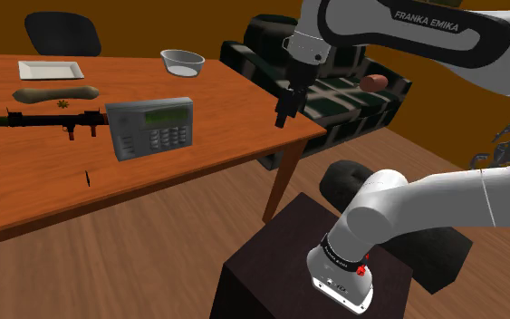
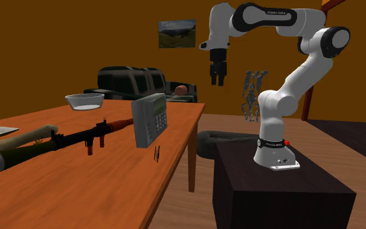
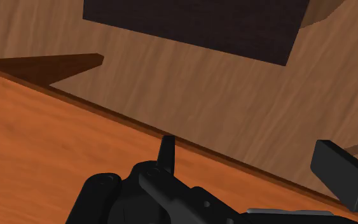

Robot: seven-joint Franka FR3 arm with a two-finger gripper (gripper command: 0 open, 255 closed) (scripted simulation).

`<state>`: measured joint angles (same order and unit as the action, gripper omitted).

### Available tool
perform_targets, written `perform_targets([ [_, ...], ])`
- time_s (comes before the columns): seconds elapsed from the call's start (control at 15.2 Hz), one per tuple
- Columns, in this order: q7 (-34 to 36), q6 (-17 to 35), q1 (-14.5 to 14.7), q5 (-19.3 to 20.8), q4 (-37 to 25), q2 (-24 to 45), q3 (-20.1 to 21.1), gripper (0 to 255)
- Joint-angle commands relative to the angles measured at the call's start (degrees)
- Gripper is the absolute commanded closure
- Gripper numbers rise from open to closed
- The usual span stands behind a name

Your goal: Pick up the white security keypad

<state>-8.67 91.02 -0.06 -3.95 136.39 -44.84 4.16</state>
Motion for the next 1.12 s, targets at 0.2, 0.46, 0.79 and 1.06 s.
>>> perform_targets([
  [0.2,-5.5,1.0,1.7,1.5,-6.1,8.7,-0.2,0],
  [0.46,-12.4,0.9,3.8,3.3,-15.1,19.7,0.2,0],
  [0.79,-20.3,-0.8,6.2,5.6,-27.4,32.6,1.8,0],
  [1.06,-26.0,-3.4,8.2,7.9,-38.1,42.5,3.8,0],
])
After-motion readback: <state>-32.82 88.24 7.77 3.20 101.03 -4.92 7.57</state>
